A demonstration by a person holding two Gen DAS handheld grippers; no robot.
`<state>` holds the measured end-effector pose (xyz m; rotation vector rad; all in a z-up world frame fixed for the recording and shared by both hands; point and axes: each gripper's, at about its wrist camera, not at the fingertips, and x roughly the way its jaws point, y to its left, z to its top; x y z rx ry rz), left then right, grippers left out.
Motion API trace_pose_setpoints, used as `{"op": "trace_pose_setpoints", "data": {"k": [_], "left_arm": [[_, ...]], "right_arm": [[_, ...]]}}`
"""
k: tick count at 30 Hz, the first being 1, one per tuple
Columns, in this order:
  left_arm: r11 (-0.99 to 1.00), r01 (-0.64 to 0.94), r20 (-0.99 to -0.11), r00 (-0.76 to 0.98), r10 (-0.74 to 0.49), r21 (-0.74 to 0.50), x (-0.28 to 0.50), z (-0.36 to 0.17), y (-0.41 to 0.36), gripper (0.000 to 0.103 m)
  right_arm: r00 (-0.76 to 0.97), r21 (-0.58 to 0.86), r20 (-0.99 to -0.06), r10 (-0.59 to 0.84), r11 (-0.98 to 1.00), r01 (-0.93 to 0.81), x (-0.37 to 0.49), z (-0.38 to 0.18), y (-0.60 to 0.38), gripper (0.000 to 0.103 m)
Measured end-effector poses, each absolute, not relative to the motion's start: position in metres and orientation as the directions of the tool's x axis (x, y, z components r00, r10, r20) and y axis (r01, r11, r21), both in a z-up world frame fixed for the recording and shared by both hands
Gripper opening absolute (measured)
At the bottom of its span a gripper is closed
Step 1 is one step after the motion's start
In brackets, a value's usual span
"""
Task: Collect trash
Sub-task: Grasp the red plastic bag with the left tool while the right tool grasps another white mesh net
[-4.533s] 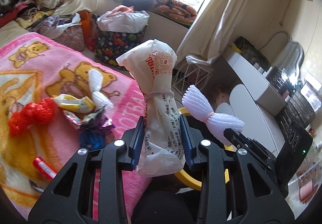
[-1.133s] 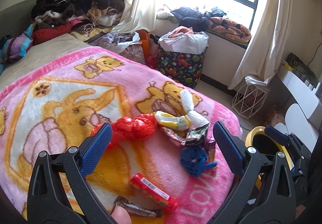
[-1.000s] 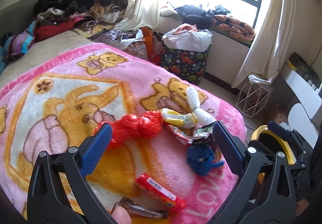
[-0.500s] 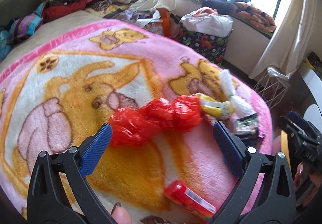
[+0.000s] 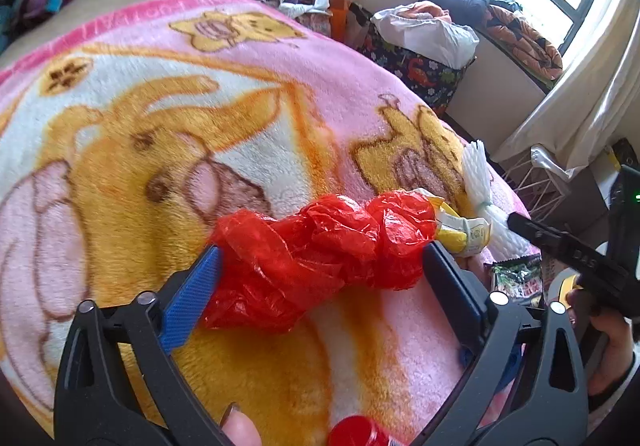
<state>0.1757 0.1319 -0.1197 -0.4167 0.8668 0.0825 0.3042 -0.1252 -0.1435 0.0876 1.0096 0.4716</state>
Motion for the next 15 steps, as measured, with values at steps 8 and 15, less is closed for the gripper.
{"op": "trace_pose_setpoints", "data": {"k": [8,15], "left_arm": [[0.915,-0.207,-0.756,0.638,-0.143,-0.347,0.180,-0.122,0.125,0.022],[0.933,-0.167,-0.712,0.692,-0.119,-0.318,0.163,-0.094,0.118,0.008]], "right_arm": [[0.386,0.354,-0.788,0.480,0.866,-0.354,0.304,-0.149,-0.118,0.017],[0.519,0.343,-0.703,0.487,0.871,-0.353,0.293,-0.111,-0.137,0.017]]}}
